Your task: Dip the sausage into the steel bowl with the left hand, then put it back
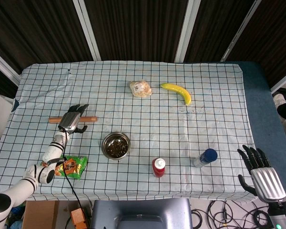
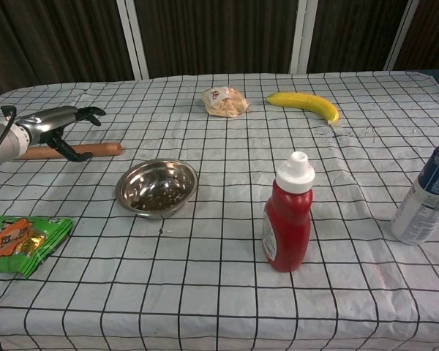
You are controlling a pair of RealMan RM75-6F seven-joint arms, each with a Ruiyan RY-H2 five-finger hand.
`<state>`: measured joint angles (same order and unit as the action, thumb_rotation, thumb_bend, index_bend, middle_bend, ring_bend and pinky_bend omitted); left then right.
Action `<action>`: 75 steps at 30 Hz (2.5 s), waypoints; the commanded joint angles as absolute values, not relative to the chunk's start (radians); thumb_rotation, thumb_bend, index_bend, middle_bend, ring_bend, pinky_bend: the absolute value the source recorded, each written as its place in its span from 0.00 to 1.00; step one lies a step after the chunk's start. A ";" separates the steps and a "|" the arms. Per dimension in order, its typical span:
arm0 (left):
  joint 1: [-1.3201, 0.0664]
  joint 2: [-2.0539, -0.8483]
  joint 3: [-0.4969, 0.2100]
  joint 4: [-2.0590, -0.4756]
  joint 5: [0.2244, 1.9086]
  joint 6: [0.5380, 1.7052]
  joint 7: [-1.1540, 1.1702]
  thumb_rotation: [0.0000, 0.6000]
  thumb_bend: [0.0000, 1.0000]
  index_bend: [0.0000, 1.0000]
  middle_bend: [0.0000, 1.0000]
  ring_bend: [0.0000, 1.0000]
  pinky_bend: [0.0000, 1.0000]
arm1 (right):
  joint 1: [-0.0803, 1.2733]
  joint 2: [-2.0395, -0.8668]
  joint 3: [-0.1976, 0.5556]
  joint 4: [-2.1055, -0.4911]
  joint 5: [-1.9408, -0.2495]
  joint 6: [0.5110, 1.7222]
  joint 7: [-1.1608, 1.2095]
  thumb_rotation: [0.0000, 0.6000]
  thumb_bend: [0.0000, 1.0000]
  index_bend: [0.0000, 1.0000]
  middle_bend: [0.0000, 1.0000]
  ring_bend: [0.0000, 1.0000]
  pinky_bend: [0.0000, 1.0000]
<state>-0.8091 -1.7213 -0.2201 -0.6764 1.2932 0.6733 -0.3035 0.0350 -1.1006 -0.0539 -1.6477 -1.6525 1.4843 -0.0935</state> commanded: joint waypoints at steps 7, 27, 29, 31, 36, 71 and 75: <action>-0.818 -1.770 -0.188 -0.600 1.310 0.679 -0.259 1.00 0.36 0.10 0.17 0.00 0.00 | 0.022 -1.081 -0.060 -1.649 -1.667 1.511 -0.064 1.00 0.38 0.00 0.00 0.00 0.00; -0.838 -1.894 -0.165 -0.367 1.323 0.685 -0.182 1.00 0.36 0.39 0.38 0.13 0.00 | 0.015 -1.060 -0.061 -1.660 -1.665 1.512 -0.046 1.00 0.38 0.00 0.00 0.00 0.00; -0.839 -1.904 -0.163 -0.346 1.327 0.690 -0.194 1.00 0.36 0.43 0.42 0.15 0.00 | 0.015 -1.059 -0.060 -1.661 -1.663 1.510 -0.047 1.00 0.38 0.00 0.00 0.00 0.00; -0.841 -1.915 -0.161 -0.322 1.330 0.688 -0.195 1.00 0.36 0.47 0.44 0.17 0.00 | 0.016 -1.060 -0.058 -1.661 -1.659 1.508 -0.050 1.00 0.38 0.00 0.00 0.00 0.00; -0.844 -1.937 -0.161 -0.279 1.334 0.701 -0.200 1.00 0.37 0.57 0.54 0.23 0.00 | 0.017 -1.059 -0.057 -1.665 -1.655 1.502 -0.056 1.00 0.38 0.00 0.00 0.00 0.00; -0.674 -1.830 -0.299 -0.685 1.285 1.139 -0.902 1.00 0.62 0.59 0.55 0.28 0.23 | 0.015 -1.060 -0.073 -1.664 -1.691 1.502 -0.055 1.00 0.38 0.00 0.00 0.00 0.00; -0.657 -1.817 -0.289 -0.653 1.296 1.146 -0.906 1.00 0.63 0.59 0.56 0.28 0.22 | 0.014 -1.060 -0.073 -1.664 -1.690 1.501 -0.056 1.00 0.38 0.00 0.00 0.00 0.00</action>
